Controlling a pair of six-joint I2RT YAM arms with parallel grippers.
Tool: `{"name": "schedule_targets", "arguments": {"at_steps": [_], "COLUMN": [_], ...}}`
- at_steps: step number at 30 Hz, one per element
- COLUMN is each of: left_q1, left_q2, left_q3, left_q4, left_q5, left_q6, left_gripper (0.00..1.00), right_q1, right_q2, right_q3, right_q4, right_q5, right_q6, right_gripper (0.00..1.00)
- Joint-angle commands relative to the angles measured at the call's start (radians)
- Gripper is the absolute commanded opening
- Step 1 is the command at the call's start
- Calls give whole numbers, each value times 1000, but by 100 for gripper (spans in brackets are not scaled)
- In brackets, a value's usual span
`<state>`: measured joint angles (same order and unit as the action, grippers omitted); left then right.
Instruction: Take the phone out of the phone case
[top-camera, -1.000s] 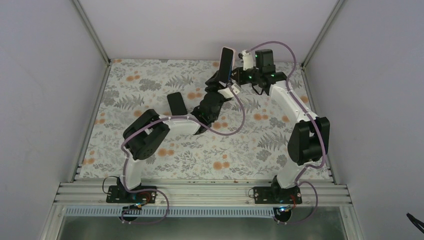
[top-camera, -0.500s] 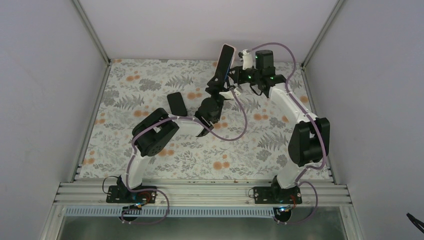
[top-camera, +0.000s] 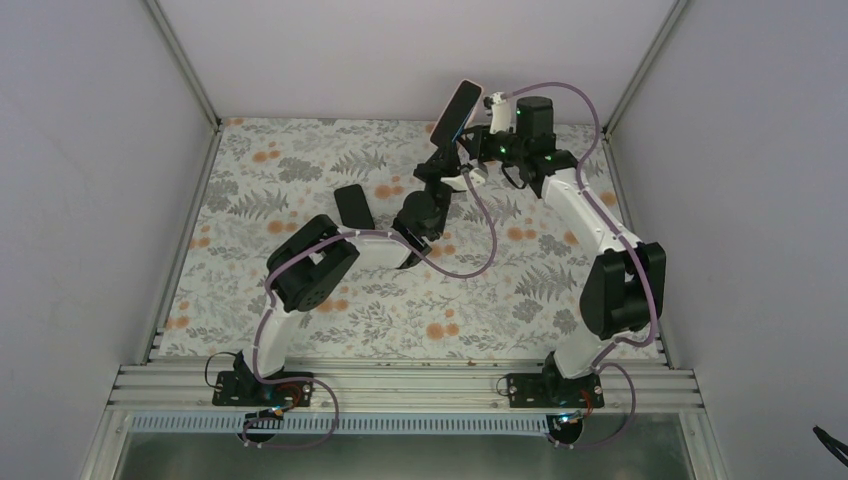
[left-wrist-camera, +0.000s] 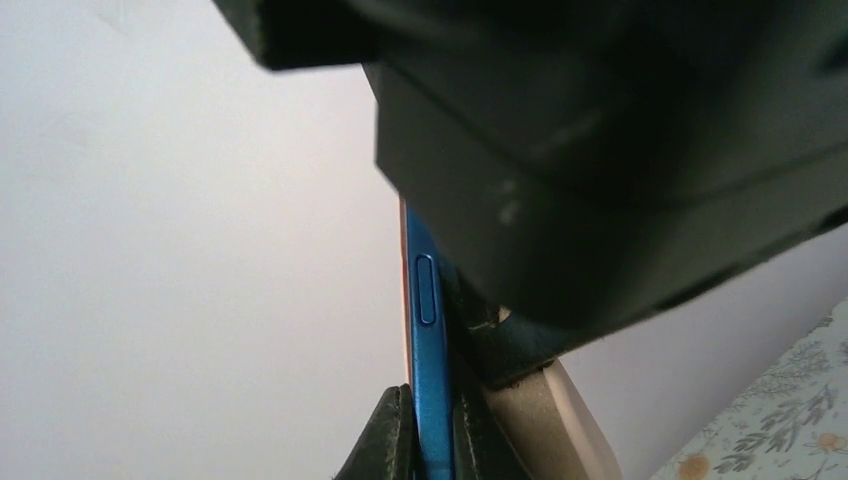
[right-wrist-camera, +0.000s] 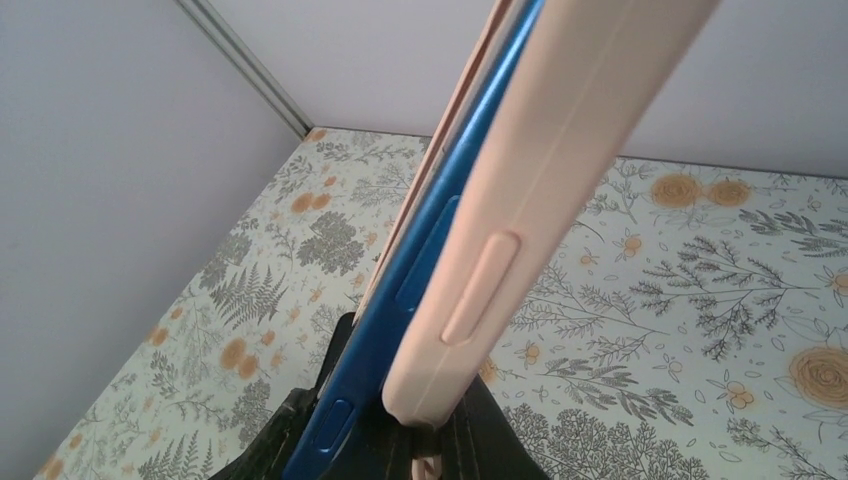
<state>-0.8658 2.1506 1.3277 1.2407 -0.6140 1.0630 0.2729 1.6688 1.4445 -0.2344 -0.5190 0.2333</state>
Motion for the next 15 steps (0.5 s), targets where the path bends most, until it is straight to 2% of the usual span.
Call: {"name": "schedule_targets", "arguments": {"at_steps": [1, 8, 15], "left_q1": [100, 92, 86], "left_q2": [-14, -100, -236], "left_q3": [20, -70, -185], "left_q4": [-45, -59, -183], "left_q5": [-133, -118, -88], "left_q6": [1, -14, -81], "left_gripper": [2, 2, 2], "right_q1": [51, 31, 9], "right_q2": [-48, -31, -68], "right_q3": [-34, -2, -32], "right_q4": [-151, -200, -177], "right_q5": [-91, 161, 318], "right_q6": [-136, -296, -404], "right_gripper": [3, 3, 3]}}
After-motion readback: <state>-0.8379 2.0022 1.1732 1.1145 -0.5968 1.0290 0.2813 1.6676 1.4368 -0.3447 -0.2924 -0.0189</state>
